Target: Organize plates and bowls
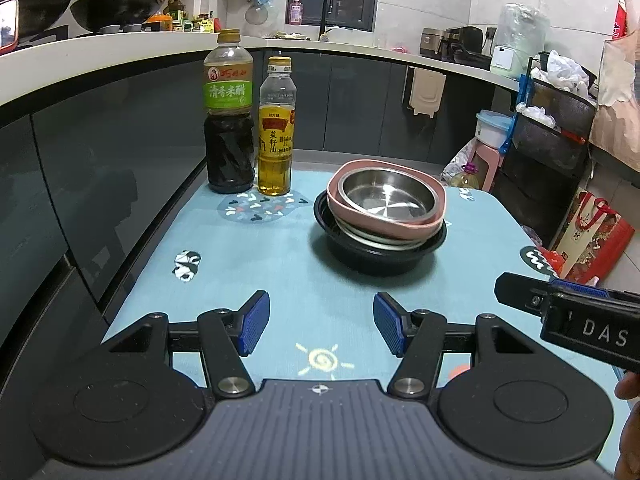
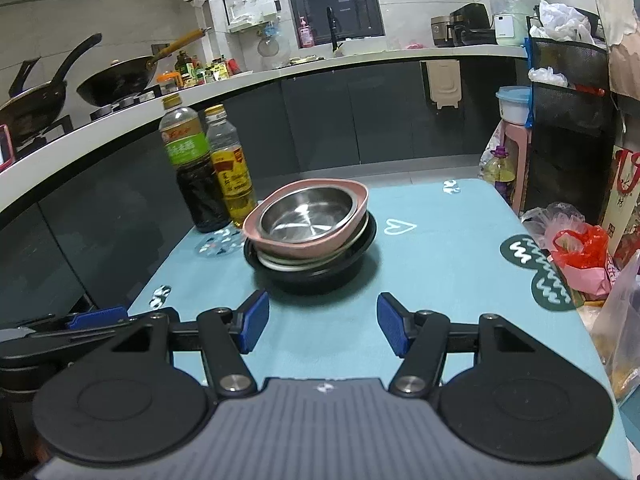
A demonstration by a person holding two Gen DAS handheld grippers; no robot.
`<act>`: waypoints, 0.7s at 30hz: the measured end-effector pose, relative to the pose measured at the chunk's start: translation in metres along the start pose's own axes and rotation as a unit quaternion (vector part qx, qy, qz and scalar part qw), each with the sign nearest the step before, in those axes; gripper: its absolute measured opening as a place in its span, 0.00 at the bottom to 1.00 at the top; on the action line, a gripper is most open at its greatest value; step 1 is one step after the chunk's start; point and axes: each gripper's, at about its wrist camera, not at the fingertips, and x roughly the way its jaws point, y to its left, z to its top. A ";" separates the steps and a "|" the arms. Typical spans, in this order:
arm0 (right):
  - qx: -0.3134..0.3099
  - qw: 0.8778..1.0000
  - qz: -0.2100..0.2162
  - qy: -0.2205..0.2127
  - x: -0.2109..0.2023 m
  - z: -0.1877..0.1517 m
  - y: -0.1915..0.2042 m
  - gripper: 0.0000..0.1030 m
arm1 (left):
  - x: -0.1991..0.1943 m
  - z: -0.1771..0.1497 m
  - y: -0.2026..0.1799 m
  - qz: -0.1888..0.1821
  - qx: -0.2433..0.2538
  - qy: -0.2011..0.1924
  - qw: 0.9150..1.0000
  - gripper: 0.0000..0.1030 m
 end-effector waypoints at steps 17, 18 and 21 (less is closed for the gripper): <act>-0.009 1.000 -0.004 -0.006 -0.025 -0.014 0.006 0.54 | -0.024 -0.014 -0.005 0.007 0.010 0.003 1.000 0.54; -0.009 1.000 -0.004 -0.006 -0.025 -0.014 0.006 0.54 | -0.024 -0.014 -0.006 0.006 0.010 0.004 1.000 0.54; -0.008 1.000 -0.005 -0.008 -0.025 -0.014 0.005 0.54 | -0.024 -0.013 -0.007 0.008 0.010 0.007 1.000 0.54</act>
